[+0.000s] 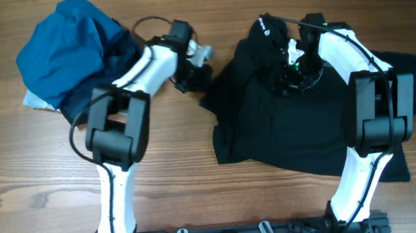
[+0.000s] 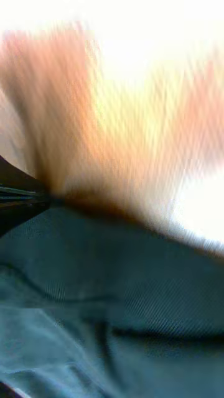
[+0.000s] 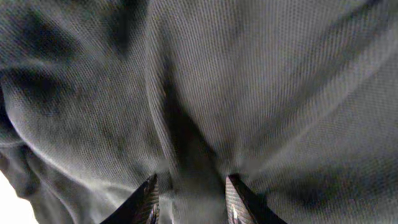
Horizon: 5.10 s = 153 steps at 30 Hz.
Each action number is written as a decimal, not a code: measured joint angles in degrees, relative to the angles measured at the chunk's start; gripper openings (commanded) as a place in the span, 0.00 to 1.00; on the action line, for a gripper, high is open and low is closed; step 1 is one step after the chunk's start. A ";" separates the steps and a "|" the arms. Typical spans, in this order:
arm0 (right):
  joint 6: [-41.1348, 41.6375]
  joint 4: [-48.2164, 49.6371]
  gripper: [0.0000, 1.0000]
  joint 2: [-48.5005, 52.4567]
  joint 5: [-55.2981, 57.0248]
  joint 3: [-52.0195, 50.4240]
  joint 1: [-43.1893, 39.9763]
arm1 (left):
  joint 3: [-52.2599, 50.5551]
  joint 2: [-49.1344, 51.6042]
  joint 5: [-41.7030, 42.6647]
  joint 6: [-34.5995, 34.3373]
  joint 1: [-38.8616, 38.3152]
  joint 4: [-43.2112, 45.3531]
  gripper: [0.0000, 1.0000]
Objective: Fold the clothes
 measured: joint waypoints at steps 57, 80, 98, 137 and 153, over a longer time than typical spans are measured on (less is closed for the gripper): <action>1.62 1.68 0.66 -11.04 -4.74 0.31 -14.71 | 2.34 -1.49 -21.66 -13.14 -10.19 1.16 0.32; 1.55 1.09 0.67 -11.04 -2.08 0.31 -18.93 | 1.36 -5.57 -20.41 -15.98 2.34 1.53 0.04; 11.87 15.54 0.07 -11.04 14.10 -10.73 -29.97 | 1.25 -10.23 -20.59 -17.40 3.61 -1.84 0.74; 14.45 -3.48 0.04 -14.32 16.35 11.52 -36.22 | 1.25 -33.11 -17.99 -9.25 -7.56 -22.88 0.77; 21.81 26.67 0.04 -6.58 16.65 -13.25 -34.88 | 1.25 -33.11 -17.97 -7.96 -7.56 -20.37 0.82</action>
